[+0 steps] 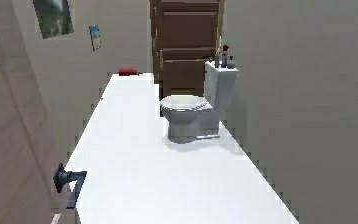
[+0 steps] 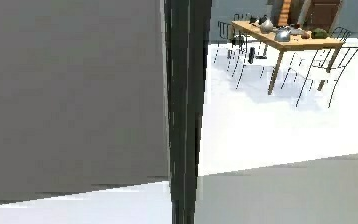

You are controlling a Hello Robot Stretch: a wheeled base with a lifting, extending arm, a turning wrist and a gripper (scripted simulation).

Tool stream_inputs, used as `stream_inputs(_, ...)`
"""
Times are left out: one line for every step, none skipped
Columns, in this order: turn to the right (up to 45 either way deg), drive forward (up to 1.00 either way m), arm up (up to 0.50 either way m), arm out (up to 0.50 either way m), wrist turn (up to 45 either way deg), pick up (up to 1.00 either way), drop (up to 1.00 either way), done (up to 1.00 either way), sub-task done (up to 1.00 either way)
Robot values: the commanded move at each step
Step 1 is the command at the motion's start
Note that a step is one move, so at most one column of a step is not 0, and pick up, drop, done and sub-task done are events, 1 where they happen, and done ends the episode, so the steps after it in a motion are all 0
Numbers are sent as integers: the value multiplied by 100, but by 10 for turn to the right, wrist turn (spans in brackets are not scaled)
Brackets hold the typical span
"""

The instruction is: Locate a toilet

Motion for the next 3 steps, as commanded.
stream_inputs(30, 0, 0, 0, 0, 0, 0, 0, 0)
stream_inputs(450, 0, 0, 0, 0, 0, 0, 0, 0)
stream_inputs(90, 0, 0, 0, 0, 0, 0, 0, 0)
